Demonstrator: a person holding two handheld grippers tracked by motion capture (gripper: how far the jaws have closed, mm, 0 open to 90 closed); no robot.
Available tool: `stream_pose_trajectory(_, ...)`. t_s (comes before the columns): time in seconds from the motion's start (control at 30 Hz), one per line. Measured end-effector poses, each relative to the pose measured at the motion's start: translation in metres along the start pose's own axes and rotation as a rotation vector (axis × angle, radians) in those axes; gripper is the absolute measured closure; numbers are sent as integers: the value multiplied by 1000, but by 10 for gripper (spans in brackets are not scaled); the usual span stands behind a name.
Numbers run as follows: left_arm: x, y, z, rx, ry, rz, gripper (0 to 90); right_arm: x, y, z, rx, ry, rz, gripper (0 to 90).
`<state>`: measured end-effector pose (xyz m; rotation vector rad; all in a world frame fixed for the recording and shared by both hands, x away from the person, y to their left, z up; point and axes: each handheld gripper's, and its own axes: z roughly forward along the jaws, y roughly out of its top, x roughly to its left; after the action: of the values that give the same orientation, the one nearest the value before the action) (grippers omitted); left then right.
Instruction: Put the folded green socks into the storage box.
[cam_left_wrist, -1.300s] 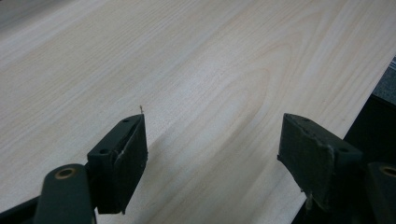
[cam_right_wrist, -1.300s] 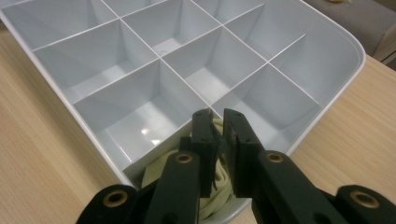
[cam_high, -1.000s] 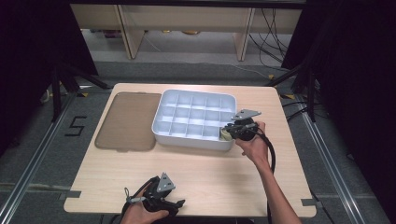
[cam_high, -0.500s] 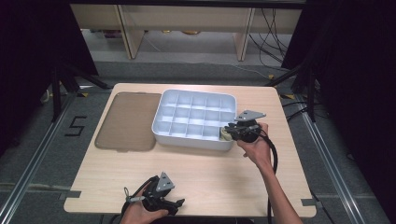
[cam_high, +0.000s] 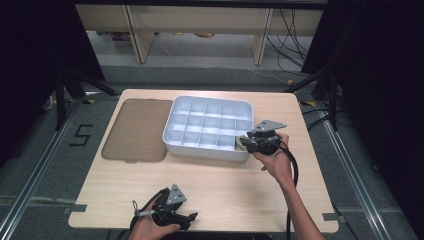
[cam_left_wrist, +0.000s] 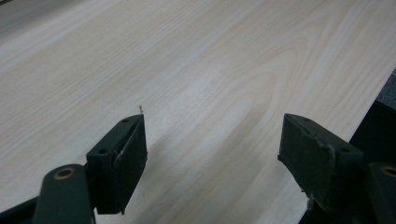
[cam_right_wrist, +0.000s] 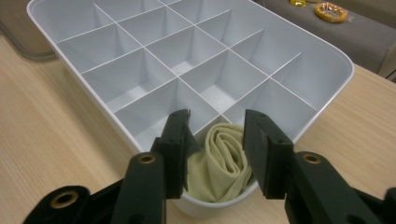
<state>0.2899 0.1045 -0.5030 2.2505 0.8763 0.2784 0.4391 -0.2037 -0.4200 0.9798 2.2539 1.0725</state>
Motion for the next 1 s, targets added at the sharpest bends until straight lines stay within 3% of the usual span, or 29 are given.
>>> stream_pose_trajectory(0.2,1,0,0,-2,-2,8,231,1,-3,-3,-23,-6,17,523)
stream_pose_trajectory(0.27,1,1,-1,-11,-9,1,227,4,-5,-5,-36,-1,49,504)
stream_pose_trajectory(0.6,-1,1,0,-13,-14,-14,196,10,-7,-9,-36,29,44,432)
stream_pose_trajectory(0.63,-1,1,0,-13,-15,-12,195,14,-8,-10,-35,22,75,431)
stream_pose_trajectory(0.73,-2,1,-1,-15,-17,5,194,12,-10,-10,-36,38,58,418)
stream_pose_trajectory(0.8,-4,1,-1,-16,-24,-12,194,13,-11,-11,-38,33,67,410)
stream_pose_trajectory(0.87,-2,1,-1,-9,-15,19,194,13,-12,-11,-30,42,60,404)
stream_pose_trajectory(0.93,-3,1,-1,-18,-20,-11,194,14,-13,-13,-25,38,69,390)
stream_pose_trajectory(1.0,-1,1,-1,-15,-12,6,194,15,-14,-14,-39,37,58,386)
